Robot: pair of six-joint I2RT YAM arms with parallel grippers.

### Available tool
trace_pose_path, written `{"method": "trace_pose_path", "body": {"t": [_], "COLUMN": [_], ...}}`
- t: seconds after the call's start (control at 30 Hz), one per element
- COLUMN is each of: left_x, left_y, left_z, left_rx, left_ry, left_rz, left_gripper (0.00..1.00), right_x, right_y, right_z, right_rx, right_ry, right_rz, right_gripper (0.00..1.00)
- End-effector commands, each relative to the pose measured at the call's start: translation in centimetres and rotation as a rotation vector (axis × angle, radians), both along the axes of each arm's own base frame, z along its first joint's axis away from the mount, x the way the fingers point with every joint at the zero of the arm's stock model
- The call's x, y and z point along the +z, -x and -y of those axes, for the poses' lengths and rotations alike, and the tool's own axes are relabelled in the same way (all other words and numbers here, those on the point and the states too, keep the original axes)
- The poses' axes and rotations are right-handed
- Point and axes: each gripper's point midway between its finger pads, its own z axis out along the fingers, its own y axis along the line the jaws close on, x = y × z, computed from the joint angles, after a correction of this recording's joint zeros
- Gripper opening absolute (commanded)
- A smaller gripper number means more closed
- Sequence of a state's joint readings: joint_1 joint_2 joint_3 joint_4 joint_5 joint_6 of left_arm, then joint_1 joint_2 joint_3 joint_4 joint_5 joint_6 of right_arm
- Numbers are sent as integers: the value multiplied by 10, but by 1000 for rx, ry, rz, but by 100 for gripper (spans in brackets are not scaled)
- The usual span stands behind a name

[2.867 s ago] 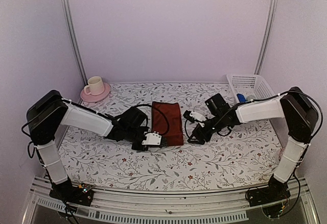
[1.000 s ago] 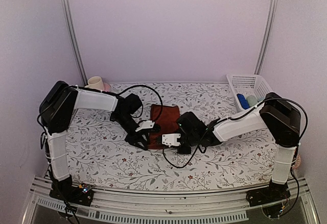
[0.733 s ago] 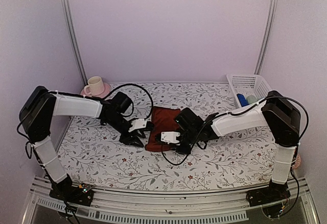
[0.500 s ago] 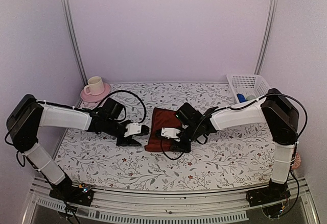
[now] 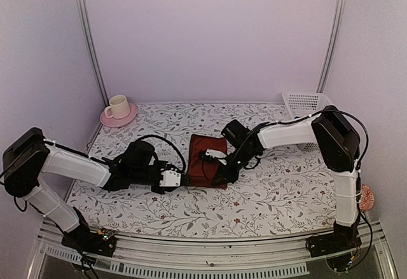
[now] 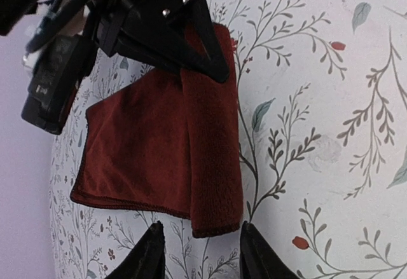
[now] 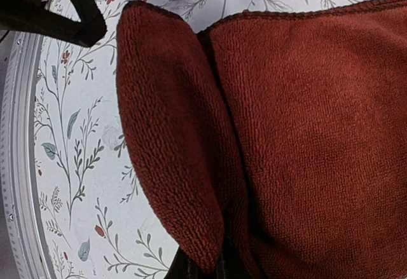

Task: Roll the towels
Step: Roll the towel at the center of the board.

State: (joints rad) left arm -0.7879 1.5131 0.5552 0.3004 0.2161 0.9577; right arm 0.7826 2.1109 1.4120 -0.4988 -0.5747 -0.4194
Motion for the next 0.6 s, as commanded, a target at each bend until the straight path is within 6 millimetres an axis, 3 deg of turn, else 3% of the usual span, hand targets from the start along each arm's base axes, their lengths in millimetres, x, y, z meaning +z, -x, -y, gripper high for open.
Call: {"method": "trace_pose_path", "body": {"t": [0.0,0.37,0.57], "left_x": [16,-9,-11], "left_y": [-2,19,7], "left_z": [13,26,32], "left_rx": [-14,-102,-63], "left_ry": [35,-55,-60], "left_rz": [121,248,289], "left_gripper": [41,39,39], "right_x": [-16,-23,-25], "right_y": [-1,-14,-13], "right_z": [10,15,17], "right_rx": [-46,-90,-89], "right_ry": [26,40,47], "right_rz": [-129,-186,-191], "right_gripper": [4,4,4]}}
